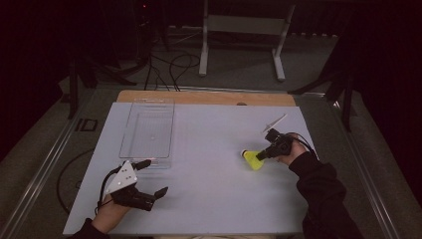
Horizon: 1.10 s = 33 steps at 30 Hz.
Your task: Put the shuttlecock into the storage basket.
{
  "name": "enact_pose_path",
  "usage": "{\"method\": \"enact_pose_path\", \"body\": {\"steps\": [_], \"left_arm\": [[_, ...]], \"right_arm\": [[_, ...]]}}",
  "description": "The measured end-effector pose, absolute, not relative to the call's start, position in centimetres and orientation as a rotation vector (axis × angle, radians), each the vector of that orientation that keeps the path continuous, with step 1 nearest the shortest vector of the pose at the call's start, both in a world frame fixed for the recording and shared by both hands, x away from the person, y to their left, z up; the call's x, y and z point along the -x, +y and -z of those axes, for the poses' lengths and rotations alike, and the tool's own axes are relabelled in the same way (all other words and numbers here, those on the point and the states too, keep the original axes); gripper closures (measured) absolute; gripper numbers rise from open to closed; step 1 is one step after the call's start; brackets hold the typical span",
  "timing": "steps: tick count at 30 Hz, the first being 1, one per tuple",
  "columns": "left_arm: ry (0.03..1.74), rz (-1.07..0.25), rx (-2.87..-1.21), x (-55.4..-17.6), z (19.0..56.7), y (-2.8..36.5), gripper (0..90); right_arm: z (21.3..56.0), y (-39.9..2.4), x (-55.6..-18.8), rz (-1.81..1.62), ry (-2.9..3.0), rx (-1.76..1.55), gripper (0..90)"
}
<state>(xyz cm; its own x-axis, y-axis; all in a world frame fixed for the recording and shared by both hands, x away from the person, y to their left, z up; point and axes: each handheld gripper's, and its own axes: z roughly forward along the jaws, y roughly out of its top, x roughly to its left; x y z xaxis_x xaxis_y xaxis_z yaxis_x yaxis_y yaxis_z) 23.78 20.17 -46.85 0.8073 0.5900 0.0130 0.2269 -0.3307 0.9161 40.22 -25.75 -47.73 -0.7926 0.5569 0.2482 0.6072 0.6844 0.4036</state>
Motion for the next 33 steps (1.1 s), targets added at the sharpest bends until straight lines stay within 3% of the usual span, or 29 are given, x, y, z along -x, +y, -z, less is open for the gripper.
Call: {"method": "enact_pose_path", "body": {"steps": [17, 33], "left_arm": [[0.469, -0.328, -2.039, -25.5, 44.9, 16.2, 0.1], [0.338, -0.123, -2.167, -27.3, 42.8, 14.3, 0.2]], "right_arm": [[46.8, -22.3, -38.3, 0.717, -2.779, 0.683, 90.0], [46.2, -19.9, -36.7, 0.679, -2.759, 0.444, 90.0]]}}
